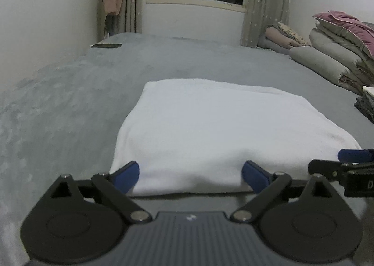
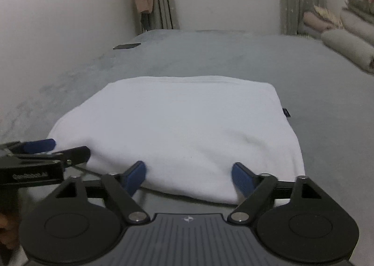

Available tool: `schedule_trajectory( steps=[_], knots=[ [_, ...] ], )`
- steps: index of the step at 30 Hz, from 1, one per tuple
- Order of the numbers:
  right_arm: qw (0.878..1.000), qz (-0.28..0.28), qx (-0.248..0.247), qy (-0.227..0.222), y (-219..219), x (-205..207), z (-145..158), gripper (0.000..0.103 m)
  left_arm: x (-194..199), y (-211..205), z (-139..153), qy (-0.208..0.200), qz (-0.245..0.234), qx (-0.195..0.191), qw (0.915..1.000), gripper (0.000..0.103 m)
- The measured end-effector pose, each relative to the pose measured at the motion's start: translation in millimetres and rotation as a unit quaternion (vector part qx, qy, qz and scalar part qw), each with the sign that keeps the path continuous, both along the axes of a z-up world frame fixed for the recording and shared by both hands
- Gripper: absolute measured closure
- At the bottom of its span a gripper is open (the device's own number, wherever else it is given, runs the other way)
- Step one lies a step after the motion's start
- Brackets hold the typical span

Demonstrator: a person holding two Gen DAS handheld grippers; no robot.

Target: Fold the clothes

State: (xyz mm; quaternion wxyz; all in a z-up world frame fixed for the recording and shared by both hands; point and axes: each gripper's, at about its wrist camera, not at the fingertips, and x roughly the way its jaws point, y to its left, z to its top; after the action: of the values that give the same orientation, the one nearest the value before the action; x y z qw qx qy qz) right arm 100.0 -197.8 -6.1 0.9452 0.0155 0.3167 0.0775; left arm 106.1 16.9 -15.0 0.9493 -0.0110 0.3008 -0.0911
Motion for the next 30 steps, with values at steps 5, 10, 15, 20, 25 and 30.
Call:
schedule_trajectory(
  steps=[5, 10, 15, 20, 25, 30],
  knots=[
    [1.0, 0.0, -0.014, 0.001, 5.6, -0.4, 1.9, 0.017, -0.4, 0.0, 1.0, -0.004, 0.003, 0.004, 1.0, 0.004],
    [1.0, 0.008, -0.02, -0.012, 12.2, -3.2, 2.9, 0.017, -11.7, -16.0, 16.8, -0.055, -0.017, 0.02, 0.9981, 0.006],
    [0.999, 0.016, -0.024, -0.019, 18.4, -3.1, -0.9, 0.017, 3.7, -16.0, 7.2, -0.02, -0.002, 0.004, 0.9998, 0.006],
    [0.999, 0.019, -0.022, -0.018, 18.8, 0.5, -4.2, 0.017, 12.5, 0.3, 1.3, 0.002, 0.016, -0.029, 0.9994, 0.004],
    [1.0, 0.012, -0.023, -0.016, 17.6, 1.4, -2.1, 0.017, 13.3, -0.7, -1.3, 0.002, 0.017, -0.02, 0.9997, 0.003],
    [1.0, 0.0, -0.02, -0.02, 14.5, 0.6, 3.3, 0.017, 14.5, -2.0, -1.1, 0.0, 0.018, -0.018, 0.9997, 0.002]
  ],
)
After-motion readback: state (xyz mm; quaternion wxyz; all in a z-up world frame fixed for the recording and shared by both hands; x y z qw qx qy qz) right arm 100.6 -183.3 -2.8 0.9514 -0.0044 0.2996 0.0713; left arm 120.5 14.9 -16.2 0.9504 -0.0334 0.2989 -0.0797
